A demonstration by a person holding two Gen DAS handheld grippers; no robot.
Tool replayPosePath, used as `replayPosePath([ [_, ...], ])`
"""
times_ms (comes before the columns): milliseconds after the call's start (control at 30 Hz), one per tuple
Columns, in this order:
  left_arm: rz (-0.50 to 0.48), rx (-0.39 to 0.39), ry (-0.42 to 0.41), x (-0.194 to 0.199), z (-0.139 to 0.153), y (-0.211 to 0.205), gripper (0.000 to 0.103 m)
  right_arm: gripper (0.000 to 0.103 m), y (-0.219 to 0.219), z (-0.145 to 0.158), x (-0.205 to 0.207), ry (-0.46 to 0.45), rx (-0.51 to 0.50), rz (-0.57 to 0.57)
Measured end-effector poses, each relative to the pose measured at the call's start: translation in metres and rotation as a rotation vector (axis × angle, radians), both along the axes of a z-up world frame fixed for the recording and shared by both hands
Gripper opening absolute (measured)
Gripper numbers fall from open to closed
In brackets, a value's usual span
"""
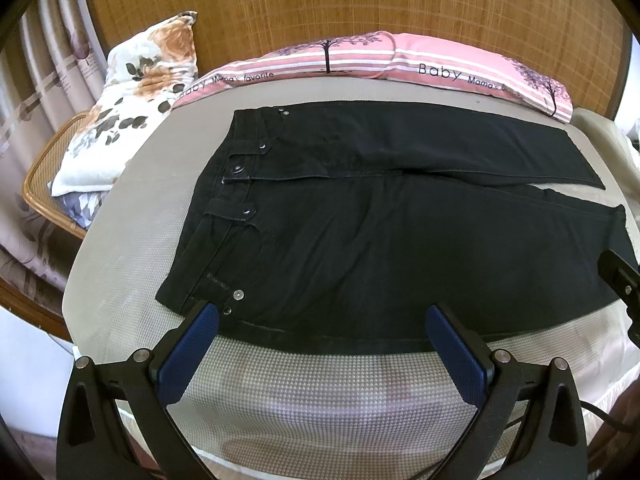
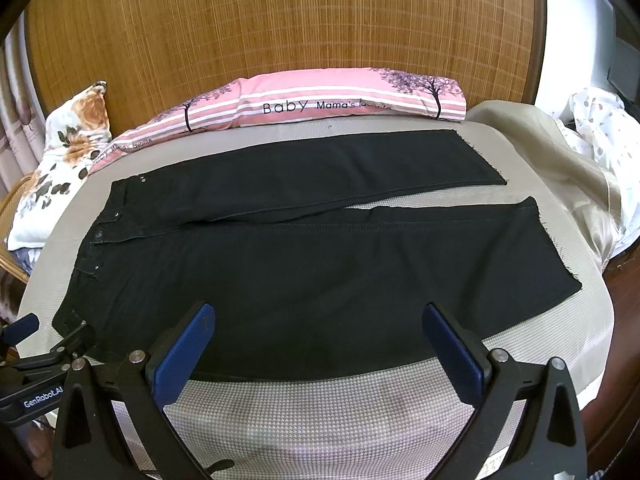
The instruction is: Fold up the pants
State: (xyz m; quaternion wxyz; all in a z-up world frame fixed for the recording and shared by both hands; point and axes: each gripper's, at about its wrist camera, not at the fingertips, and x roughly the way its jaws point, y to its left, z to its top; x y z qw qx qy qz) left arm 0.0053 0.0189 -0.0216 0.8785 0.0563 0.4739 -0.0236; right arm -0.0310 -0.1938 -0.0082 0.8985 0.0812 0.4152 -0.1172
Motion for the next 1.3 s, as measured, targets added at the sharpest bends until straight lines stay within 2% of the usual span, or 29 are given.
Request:
replayPosePath([
  [1300,0.006,0.004,0.002,-0.0005,0.0002,0.0027,0.102,0.103,0.0011,-0.0038,0.0012,0.005,0.021,-0.001],
])
